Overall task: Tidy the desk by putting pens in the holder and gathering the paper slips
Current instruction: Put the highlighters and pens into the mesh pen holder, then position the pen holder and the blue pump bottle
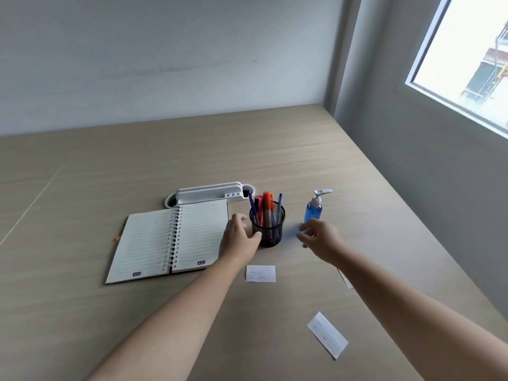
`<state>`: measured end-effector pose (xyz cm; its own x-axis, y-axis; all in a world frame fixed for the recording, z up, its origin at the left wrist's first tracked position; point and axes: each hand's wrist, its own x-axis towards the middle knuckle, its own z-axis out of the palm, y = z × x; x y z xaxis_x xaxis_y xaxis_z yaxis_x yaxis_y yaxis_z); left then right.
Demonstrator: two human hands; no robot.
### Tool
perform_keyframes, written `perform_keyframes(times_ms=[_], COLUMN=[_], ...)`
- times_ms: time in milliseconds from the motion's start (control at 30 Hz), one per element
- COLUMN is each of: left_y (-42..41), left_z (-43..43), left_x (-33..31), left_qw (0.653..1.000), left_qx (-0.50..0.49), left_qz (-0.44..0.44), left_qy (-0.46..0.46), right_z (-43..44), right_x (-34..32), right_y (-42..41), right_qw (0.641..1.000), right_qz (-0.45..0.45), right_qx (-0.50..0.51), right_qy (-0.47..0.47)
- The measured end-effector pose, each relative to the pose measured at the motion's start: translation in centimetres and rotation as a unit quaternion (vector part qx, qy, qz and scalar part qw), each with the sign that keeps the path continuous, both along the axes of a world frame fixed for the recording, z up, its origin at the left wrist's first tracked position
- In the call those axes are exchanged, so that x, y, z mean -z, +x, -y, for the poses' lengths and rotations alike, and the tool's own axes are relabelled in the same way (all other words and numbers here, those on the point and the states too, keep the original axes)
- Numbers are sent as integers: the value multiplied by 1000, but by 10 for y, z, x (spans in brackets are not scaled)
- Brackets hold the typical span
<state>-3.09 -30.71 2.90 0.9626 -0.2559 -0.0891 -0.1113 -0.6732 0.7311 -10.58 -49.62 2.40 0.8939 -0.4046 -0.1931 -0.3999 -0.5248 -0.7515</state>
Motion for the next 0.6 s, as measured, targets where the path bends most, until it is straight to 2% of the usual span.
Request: perform_keyframes(times_ms=[67, 133, 200, 300, 433, 600], left_y=[5, 9, 13, 21, 37, 72], left_z=[2, 4, 5, 5, 6, 7], left_x=[-3, -6, -7, -1, 8, 18], left_qw=[986, 944, 905, 893, 905, 918], left_qx=[-43, -68, -79, -74, -70, -101], left_qz=[-131, -250, -318, -332, -309, -258], left_qy=[-99, -205, -272, -295, -284, -282], right_z=[-4, -11, -17, -25, -32, -36], right_x=[-4, -8, -9, -5, 3, 9], right_y=[2, 3, 8, 18, 40, 81], right_qw=[978, 916, 871, 856, 876, 882], right_qz=[-6, -1, 3, 10, 9, 17], right_qx=[40, 68, 92, 101, 94, 86], right_qy=[206, 396, 483, 508, 474, 462])
